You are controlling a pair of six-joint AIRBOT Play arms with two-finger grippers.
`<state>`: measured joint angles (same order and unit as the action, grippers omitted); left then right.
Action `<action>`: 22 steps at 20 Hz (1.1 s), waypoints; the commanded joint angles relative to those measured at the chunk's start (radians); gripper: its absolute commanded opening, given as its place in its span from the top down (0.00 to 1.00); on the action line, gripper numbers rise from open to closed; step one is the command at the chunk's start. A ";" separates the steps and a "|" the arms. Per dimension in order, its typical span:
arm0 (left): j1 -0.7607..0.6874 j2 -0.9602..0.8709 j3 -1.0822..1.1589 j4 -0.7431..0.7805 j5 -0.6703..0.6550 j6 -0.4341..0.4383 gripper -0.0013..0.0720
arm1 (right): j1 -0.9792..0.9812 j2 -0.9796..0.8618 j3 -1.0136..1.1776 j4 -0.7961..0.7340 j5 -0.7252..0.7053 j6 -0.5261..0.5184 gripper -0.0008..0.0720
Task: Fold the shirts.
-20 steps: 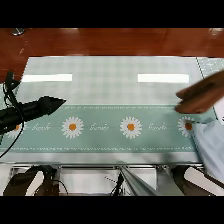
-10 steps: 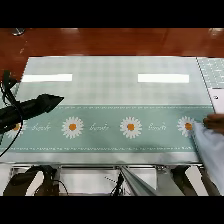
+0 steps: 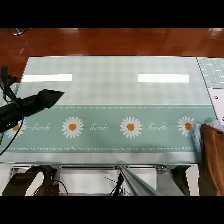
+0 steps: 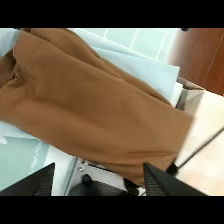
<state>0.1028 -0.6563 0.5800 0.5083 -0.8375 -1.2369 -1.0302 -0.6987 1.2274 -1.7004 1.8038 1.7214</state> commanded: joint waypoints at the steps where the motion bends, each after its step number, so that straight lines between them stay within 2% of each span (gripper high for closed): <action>1: 0.028 -0.003 0.061 -0.016 0.041 0.013 0.96 | -0.003 -0.074 0.044 0.304 -0.097 -0.043 0.20; 3: 0.053 -0.040 0.166 -0.016 0.043 0.013 0.96 | 0.009 -0.194 0.135 0.704 -0.146 -0.027 0.22; 4: 0.052 -0.078 0.244 -0.016 0.029 0.013 0.96 | 0.053 -0.261 0.188 0.854 -0.158 -0.027 0.22; 5: 0.050 -0.128 0.335 -0.016 -0.006 0.013 0.96 | 0.126 -0.324 0.245 0.933 -0.167 -0.029 0.23; 7: 0.027 -0.233 0.526 -0.016 -0.100 0.010 0.96 | 0.323 -0.415 0.336 0.922 -0.222 -0.045 0.24; 8: 0.006 -0.284 0.613 -0.015 -0.146 0.010 0.96 | 0.436 -0.444 0.357 0.912 -0.280 -0.099 0.85; 9: -0.022 -0.332 0.693 -0.011 -0.191 0.010 0.96 | 0.535 -0.459 0.357 0.904 -0.356 -0.148 0.96; 11: -0.090 -0.395 0.785 0.087 -0.253 0.003 0.96 | 0.739 -0.480 0.356 0.788 -0.465 -0.200 0.96; 12: -0.131 -0.407 0.787 0.196 -0.257 -0.043 0.96 | 0.846 -0.488 0.354 0.644 -0.496 -0.212 0.96; 14: -0.241 -0.423 0.741 0.513 -0.257 -0.189 0.96 | 1.041 -0.497 0.288 0.287 -0.542 -0.189 0.96; 16: -0.336 -0.449 0.643 0.777 -0.251 -0.330 0.96 | 1.160 -0.507 0.154 0.060 -0.586 -0.109 0.96; 18: -0.361 -0.495 0.573 0.892 -0.246 -0.389 0.96 | 1.209 -0.540 0.025 0.034 -0.619 -0.103 0.96; 22: -0.361 -0.561 0.569 0.900 -0.264 -0.391 0.96 | 1.206 -0.630 -0.031 0.038 -0.628 -0.044 0.96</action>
<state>-0.2375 -1.1763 1.1679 1.3006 -1.0927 -1.5806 0.1371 -1.2766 1.2518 -1.5837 1.2079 1.6382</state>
